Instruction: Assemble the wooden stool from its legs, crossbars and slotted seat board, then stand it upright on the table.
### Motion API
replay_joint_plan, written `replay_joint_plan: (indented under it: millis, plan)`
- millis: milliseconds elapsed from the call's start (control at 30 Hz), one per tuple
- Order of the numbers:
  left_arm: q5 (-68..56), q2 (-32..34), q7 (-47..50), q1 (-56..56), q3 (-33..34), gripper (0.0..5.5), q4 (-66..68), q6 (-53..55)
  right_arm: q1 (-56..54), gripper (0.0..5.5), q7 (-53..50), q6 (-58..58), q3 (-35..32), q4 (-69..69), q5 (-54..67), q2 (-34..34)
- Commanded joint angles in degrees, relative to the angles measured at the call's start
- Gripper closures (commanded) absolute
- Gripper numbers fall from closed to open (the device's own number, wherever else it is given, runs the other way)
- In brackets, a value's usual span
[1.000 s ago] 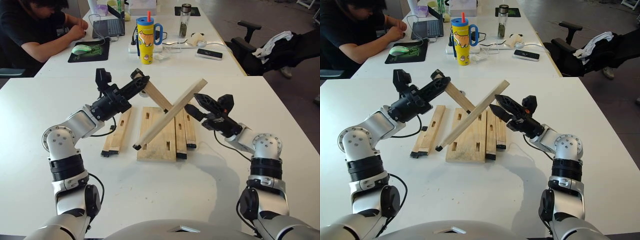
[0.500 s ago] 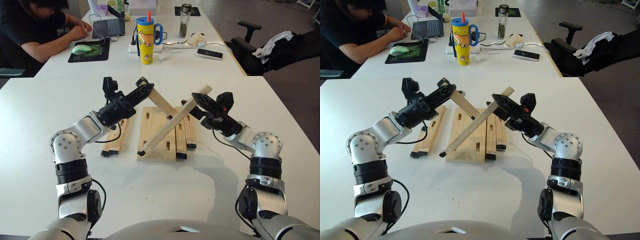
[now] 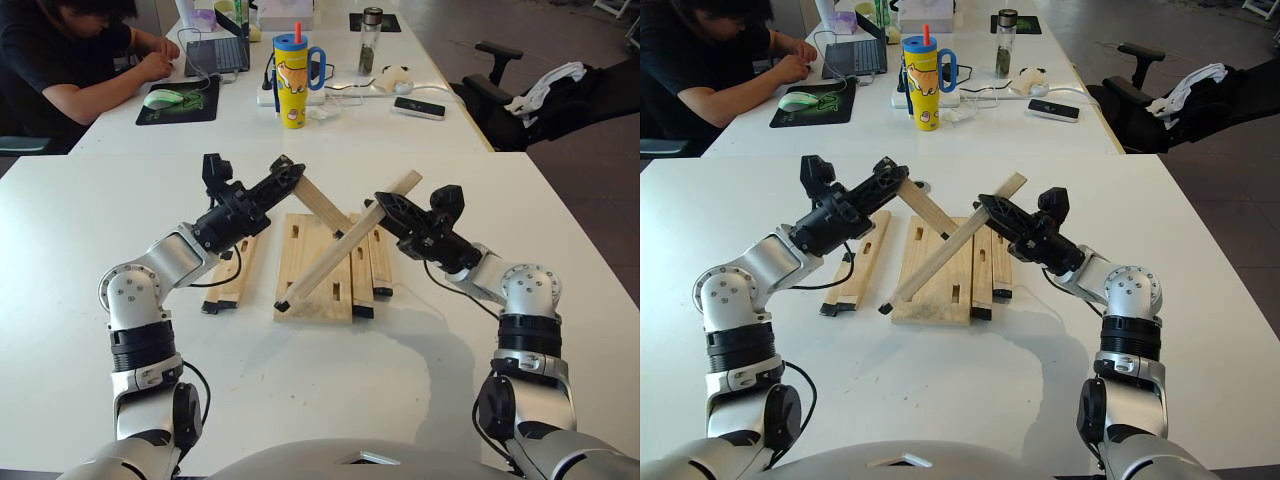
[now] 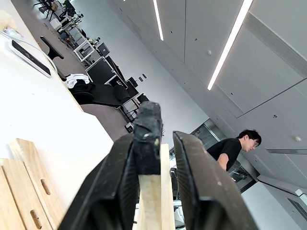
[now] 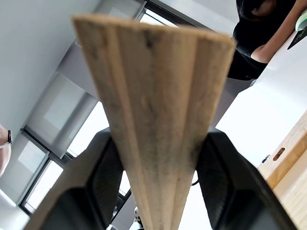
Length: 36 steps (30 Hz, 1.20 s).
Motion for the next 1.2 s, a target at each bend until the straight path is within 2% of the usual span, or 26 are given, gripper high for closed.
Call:
replay_joint_plan:
  millis: [33, 233, 333, 500, 600, 700, 800, 900, 1033, 1200]
  plan:
    - [-1.6, 0.3, 1.0, 0.7, -0.4, 3.66, -1.1, -0.3, -0.9, 3.46, 0.4, 0.1, 0.4, 1.1, -0.9, -1.0]
    - [-0.6, 1.3, 1.7, 0.0, 0.9, 2.81, 0.5, -2.8, -1.0, 3.46, 2.2, 0.8, 1.3, 1.9, -1.6, -2.4]
    - [6.5, 4.0, 0.3, -1.8, 1.2, 2.35, 5.3, -7.5, -0.2, 3.46, 5.3, 2.8, 2.4, 1.0, -1.5, -4.2]
    - [14.8, 8.8, -6.6, -2.3, 2.3, 2.32, 11.4, -13.2, 1.0, 3.46, 10.1, 3.0, 4.5, 0.7, -4.1, -8.6]
    - [20.4, 12.1, -12.2, 1.4, 0.1, 2.32, 8.9, -15.1, 1.0, 3.46, 13.4, 2.3, 3.2, 2.0, -5.4, -13.9]
    - [27.5, 15.0, -19.0, 8.2, -6.6, 2.32, 1.7, -17.6, -2.1, 3.46, 16.2, 0.9, 0.5, 6.3, -6.5, -19.8]
    - [41.1, 20.6, -27.2, 15.1, -18.9, 2.32, -8.2, -26.1, -8.8, 3.46, 18.9, -2.9, -2.3, 17.2, -8.9, -25.4]
    - [52.8, 25.2, -35.1, 16.2, -29.6, 2.32, -14.1, -34.6, -13.3, 3.46, 21.3, -6.4, -3.6, 26.1, -11.5, -28.3]
    - [69.2, 28.4, -43.5, 12.6, -41.0, 2.32, -10.3, -49.4, -15.1, 3.46, 25.4, -10.8, -3.0, 31.6, -15.0, -28.8]
    - [80.7, 25.3, -43.9, 7.9, -46.3, 2.32, -0.3, -61.6, -15.6, 3.46, 28.4, -12.0, -1.7, 33.1, -17.6, -26.1]
